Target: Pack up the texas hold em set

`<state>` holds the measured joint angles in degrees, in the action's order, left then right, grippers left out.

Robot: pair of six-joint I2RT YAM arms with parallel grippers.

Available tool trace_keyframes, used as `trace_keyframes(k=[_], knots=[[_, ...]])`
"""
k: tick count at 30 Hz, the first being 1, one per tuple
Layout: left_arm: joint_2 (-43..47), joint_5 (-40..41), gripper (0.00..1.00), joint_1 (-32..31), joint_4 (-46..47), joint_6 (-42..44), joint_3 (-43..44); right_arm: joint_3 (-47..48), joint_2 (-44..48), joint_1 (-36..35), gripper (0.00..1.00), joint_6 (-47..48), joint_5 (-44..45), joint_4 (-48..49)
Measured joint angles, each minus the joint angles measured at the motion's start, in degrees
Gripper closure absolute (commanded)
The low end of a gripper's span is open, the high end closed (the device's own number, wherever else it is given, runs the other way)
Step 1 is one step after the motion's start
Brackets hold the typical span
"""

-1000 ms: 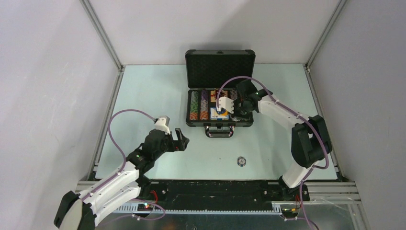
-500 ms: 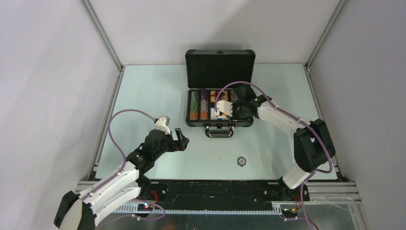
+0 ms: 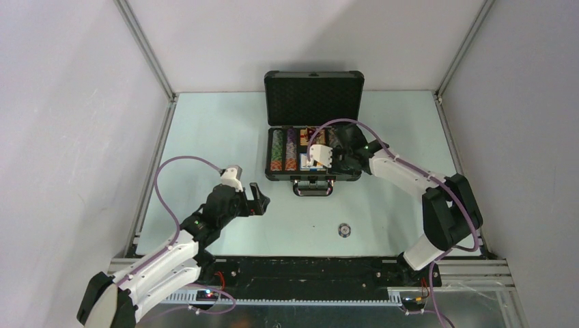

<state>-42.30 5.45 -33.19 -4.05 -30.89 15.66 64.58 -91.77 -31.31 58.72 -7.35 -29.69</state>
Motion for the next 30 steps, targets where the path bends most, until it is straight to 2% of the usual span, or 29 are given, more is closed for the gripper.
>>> trace_keyframes(k=[13,30], knots=[[-0.9,0.0,0.00,0.0,0.0,0.0,0.0,-1.6,3.8,5.0,1.00,1.6,-6.6,-2.0],[-1.4,0.0,0.00,0.0,0.0,0.0,0.0,-1.6,6.9,8.6,1.00,2.9,-5.0,-1.6]])
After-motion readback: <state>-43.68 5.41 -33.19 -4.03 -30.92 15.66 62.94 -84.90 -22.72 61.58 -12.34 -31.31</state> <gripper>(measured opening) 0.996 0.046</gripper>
